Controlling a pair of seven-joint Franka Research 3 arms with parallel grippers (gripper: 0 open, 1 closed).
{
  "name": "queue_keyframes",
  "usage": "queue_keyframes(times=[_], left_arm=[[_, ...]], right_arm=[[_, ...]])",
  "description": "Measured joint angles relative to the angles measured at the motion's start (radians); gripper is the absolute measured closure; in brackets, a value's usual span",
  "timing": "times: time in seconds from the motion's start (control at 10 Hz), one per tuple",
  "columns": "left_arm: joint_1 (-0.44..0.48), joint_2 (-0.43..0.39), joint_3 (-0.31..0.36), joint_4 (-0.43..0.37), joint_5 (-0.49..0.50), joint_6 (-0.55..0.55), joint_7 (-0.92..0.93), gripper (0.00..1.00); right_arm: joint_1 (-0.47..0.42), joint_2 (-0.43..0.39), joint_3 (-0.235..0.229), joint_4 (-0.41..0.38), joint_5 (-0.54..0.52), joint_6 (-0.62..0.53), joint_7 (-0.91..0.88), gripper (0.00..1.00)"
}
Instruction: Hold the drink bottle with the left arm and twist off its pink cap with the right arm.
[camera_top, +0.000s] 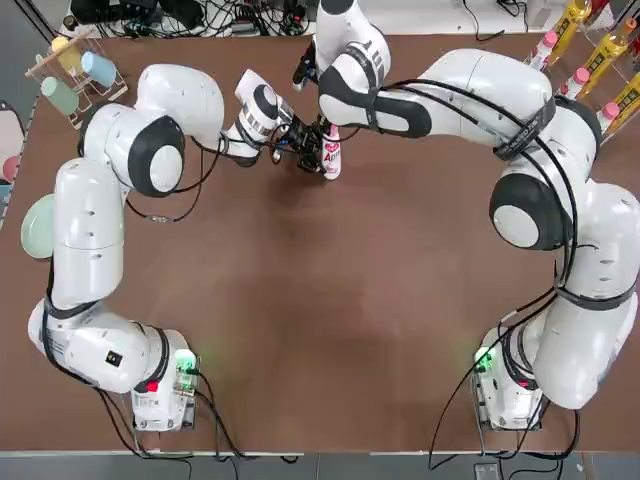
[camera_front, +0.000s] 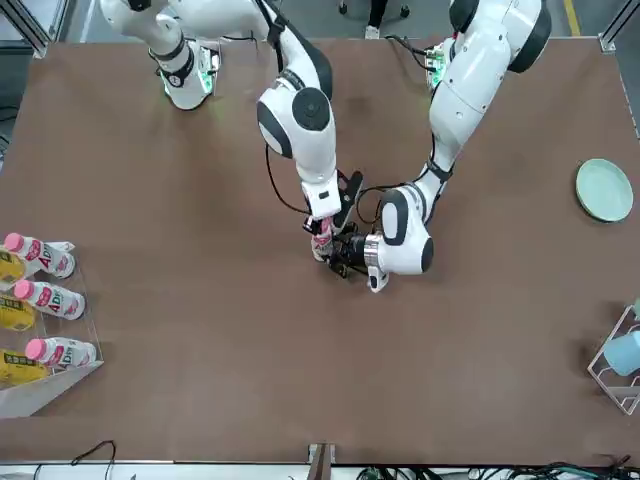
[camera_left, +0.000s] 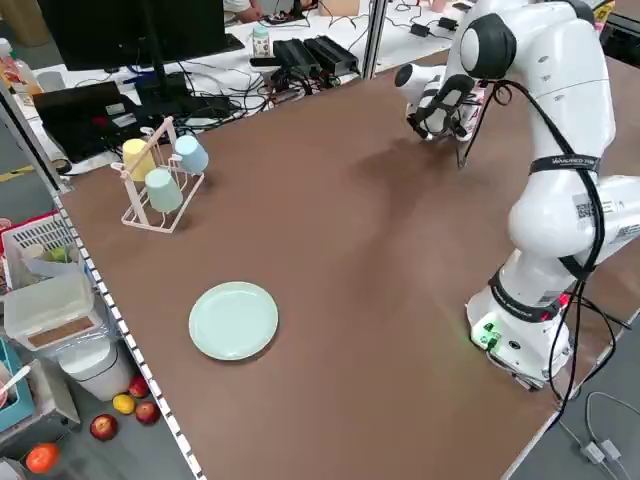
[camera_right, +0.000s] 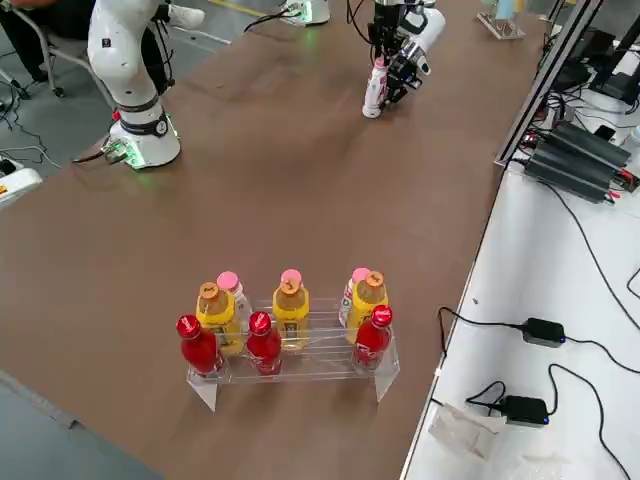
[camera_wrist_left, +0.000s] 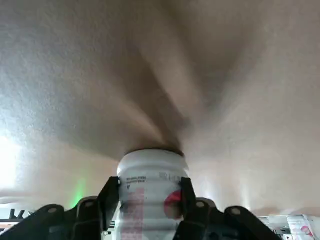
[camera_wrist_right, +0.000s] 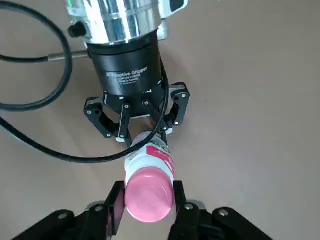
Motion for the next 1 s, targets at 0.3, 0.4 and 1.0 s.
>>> queue_keyframes(times=[0.3, 0.4, 1.0], left_arm=[[0.000, 0.000, 0.000, 0.000, 0.001, 0.000, -0.006, 0.45], [0.000, 0.000, 0.000, 0.001, 0.001, -0.001, -0.016, 0.45], [0.000, 0.000, 0.000, 0.001, 0.001, -0.002, -0.024, 0.45]], right_arm=[[-0.001, -0.001, -0.001, 0.000, 0.000, 0.000, -0.100, 0.57], [-0.003, -0.001, -0.002, 0.000, 0.000, 0.001, -0.124, 0.57], [-0.004, -0.001, -0.002, -0.001, 0.000, 0.011, -0.212, 0.57]])
